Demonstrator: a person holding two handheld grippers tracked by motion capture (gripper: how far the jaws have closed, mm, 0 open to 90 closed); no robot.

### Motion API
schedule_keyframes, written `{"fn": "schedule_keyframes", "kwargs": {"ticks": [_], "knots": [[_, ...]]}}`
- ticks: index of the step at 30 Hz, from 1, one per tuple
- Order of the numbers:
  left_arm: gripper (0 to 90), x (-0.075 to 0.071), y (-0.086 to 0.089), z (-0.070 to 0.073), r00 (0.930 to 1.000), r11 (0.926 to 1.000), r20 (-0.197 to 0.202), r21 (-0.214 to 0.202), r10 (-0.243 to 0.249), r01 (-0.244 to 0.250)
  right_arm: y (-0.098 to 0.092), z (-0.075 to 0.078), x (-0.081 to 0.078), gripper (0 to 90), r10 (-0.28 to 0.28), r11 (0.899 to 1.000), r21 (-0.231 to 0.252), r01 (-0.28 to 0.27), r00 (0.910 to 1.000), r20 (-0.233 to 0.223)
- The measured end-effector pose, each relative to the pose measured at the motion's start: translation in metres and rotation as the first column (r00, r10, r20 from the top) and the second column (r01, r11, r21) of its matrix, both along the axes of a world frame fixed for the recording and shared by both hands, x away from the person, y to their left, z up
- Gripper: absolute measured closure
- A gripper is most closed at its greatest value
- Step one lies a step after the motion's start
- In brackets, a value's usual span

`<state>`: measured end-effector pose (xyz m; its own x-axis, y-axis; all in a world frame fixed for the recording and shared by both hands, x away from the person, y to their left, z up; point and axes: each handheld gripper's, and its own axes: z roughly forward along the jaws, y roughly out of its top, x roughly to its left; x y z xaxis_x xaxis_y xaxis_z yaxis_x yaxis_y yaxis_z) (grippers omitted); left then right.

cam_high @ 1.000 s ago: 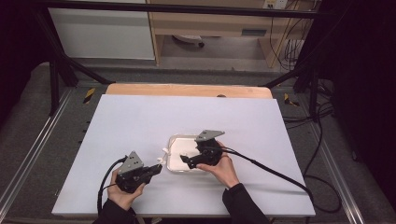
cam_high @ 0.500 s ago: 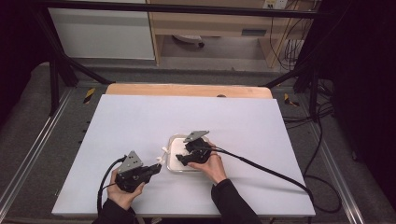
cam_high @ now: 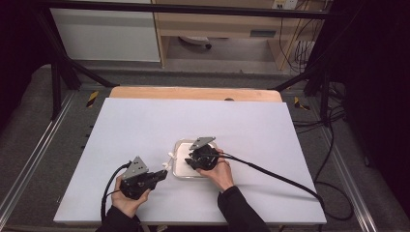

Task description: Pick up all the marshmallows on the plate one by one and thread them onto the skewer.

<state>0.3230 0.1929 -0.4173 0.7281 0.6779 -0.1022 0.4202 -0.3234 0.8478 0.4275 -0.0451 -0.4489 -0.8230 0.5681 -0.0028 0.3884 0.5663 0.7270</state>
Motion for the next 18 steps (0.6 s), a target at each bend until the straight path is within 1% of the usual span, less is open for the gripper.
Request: {"fn": "schedule_keyframes", "kwargs": {"ticks": [2,4,7,9,12,16,18], "knots": [[88.5,0.000,-0.001,0.000,1.0000,1.0000,-0.003,0.001,-0.001,0.001,0.000,0.001,-0.001,72.9,-0.004,1.000,0.000,0.004,1.0000,-0.005],[88.5,0.000,-0.001,-0.001,1.0000,1.0000,-0.008,-0.001,0.000,0.000,-0.002,0.003,-0.002,73.5,0.000,1.000,0.013,0.000,1.0000,-0.008],[88.5,0.000,-0.001,-0.001,0.9999,1.0000,-0.013,-0.007,0.001,-0.001,-0.005,0.012,-0.004,74.0,0.003,1.000,0.031,-0.003,1.0000,-0.009],[88.5,0.000,-0.001,-0.001,0.9999,1.0000,-0.015,-0.005,0.000,0.000,-0.008,0.019,-0.006,74.2,0.008,0.999,0.043,-0.008,1.0000,0.000],[88.5,0.000,-0.002,-0.002,0.9998,1.0000,-0.017,-0.003,-0.004,0.004,-0.013,0.030,-0.009,74.3,0.013,0.997,0.082,-0.014,0.9999,0.002],[88.6,-0.001,-0.003,-0.002,0.9998,1.0000,-0.015,0.000,-0.009,0.009,-0.024,0.043,-0.015,74.4,0.017,0.990,0.137,-0.017,0.9999,0.001],[88.5,-0.001,-0.004,-0.002,0.9998,0.9999,-0.016,-0.003,-0.010,0.010,-0.030,0.049,-0.018,74.4,0.018,0.987,0.159,-0.020,0.9998,0.009]]}}
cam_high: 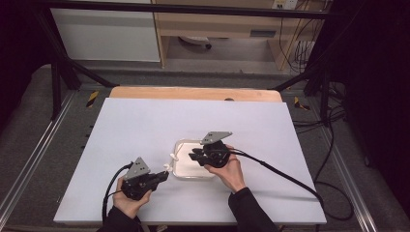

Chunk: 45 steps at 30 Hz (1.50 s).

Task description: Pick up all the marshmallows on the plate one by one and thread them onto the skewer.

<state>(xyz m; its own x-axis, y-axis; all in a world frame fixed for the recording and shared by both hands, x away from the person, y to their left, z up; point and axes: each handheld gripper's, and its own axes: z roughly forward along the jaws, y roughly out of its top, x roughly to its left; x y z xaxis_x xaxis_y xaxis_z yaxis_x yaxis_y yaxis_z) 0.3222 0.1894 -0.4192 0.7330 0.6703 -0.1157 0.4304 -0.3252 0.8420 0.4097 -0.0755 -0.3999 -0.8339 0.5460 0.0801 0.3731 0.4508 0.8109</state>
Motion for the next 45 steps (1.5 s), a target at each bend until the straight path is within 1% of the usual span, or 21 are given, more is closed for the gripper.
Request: {"fn": "schedule_keyframes", "kwargs": {"ticks": [3,6,9,12,19,25,27,31,33,36,39,43,45], "knots": [[88.5,-0.001,-0.001,0.000,1.0000,1.0000,0.000,0.002,-0.005,0.005,-0.011,0.008,-0.005,74.5,0.001,0.999,0.046,-0.001,1.0000,0.008],[88.5,-0.002,-0.003,0.000,0.9999,0.9999,0.004,0.003,-0.013,0.013,-0.023,0.016,-0.010,74.7,0.000,0.996,0.091,0.000,1.0000,0.008],[88.6,-0.003,-0.005,0.000,0.9998,0.9998,0.008,0.003,-0.021,0.021,-0.035,0.023,-0.014,74.9,-0.003,0.990,0.139,0.002,1.0000,0.009],[88.5,-0.004,-0.007,0.000,0.9996,0.9996,0.008,0.001,-0.028,0.028,-0.046,0.030,-0.019,75.0,-0.004,0.982,0.188,0.002,0.9999,0.014],[88.5,-0.006,-0.013,0.001,0.9986,0.9987,0.015,0.002,-0.051,0.051,-0.059,0.043,-0.028,75.1,-0.002,0.971,0.239,-0.007,0.9994,0.036],[88.6,-0.009,-0.018,0.001,0.9972,0.9975,0.024,0.004,-0.071,0.070,-0.065,0.051,-0.030,75.3,-0.005,0.960,0.281,-0.008,0.9989,0.048],[88.6,-0.009,-0.019,0.002,0.9962,0.9967,0.030,0.008,-0.082,0.081,-0.067,0.054,-0.030,75.4,-0.007,0.954,0.300,-0.007,0.9989,0.047],[88.6,-0.011,-0.022,0.002,0.9946,0.9954,0.039,0.009,-0.096,0.096,-0.069,0.058,-0.029,75.4,-0.003,0.939,0.345,-0.012,0.9990,0.044],[88.6,-0.012,-0.023,0.002,0.9941,0.9950,0.044,0.005,-0.100,0.099,-0.069,0.059,-0.029,75.3,-0.001,0.933,0.360,-0.015,0.9991,0.043],[88.6,-0.012,-0.025,0.002,0.9934,0.9945,0.047,0.005,-0.105,0.105,-0.068,0.059,-0.028,75.3,0.007,0.922,0.387,-0.019,0.9995,0.031],[88.6,-0.013,-0.027,0.002,0.9923,0.9935,0.050,0.010,-0.114,0.113,-0.066,0.056,-0.027,75.2,0.022,0.915,0.402,-0.026,0.9997,0.015],[88.6,-0.014,-0.028,0.002,0.9918,0.9932,0.051,0.011,-0.117,0.116,-0.061,0.051,-0.026,75.1,0.039,0.914,0.404,-0.034,0.9992,-0.003],[88.6,-0.014,-0.028,0.003,0.9916,0.9929,0.053,0.012,-0.118,0.118,-0.059,0.049,-0.026,75.1,0.047,0.910,0.413,-0.039,0.9988,-0.010]]}}
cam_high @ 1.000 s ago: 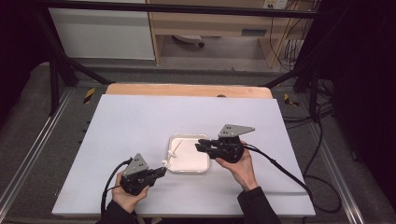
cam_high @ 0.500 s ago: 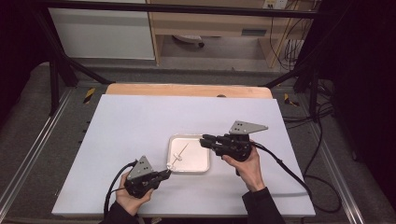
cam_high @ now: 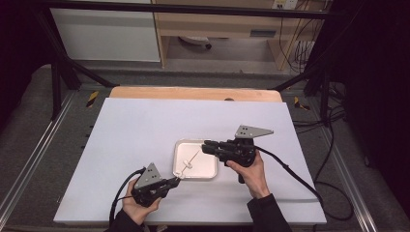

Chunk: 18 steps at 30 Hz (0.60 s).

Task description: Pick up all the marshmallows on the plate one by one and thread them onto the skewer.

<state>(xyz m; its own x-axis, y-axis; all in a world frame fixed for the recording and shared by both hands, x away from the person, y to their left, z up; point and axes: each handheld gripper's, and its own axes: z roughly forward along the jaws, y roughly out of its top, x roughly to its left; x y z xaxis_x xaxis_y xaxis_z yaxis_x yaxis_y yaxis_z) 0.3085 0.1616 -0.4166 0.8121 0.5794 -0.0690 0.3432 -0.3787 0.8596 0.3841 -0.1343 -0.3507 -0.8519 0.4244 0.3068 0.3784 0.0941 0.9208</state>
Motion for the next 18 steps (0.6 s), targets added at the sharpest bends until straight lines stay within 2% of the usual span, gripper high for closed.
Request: {"fn": "schedule_keyframes", "kwargs": {"ticks": [18], "knots": [[88.7,-0.0014,-0.0008,-0.0001,0.9998,0.9999,0.015,-0.004,-0.013,0.013,0.0058,-0.0063,0.0020,75.7,0.043,0.998,0.039,-0.042,0.9981,-0.044]]}}
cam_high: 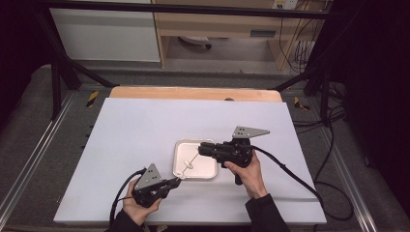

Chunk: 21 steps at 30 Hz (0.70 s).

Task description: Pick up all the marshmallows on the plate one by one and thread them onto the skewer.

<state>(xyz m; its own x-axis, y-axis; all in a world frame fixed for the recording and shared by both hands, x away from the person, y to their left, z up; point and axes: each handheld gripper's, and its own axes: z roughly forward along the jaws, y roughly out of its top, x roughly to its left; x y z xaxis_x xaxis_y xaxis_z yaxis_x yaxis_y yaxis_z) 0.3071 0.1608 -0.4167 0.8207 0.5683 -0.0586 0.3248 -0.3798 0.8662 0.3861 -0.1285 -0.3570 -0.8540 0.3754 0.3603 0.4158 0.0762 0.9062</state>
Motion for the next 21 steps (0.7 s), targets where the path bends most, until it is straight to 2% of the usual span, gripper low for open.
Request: {"fn": "schedule_keyframes", "kwargs": {"ticks": [15,21], "knots": [[88.7,-0.0015,-0.0009,-0.0015,0.9999,1.0000,0.015,-0.009,0.000,0.000,0.0051,-0.0047,-0.0016,79.2,0.039,0.999,0.035,-0.038,0.9986,-0.037],[88.7,-0.0018,-0.0019,-0.0034,0.9999,1.0000,0.016,-0.008,0.000,0.000,0.0077,-0.0075,-0.0042,79.9,0.044,0.998,0.041,-0.043,0.9985,-0.032]]}}
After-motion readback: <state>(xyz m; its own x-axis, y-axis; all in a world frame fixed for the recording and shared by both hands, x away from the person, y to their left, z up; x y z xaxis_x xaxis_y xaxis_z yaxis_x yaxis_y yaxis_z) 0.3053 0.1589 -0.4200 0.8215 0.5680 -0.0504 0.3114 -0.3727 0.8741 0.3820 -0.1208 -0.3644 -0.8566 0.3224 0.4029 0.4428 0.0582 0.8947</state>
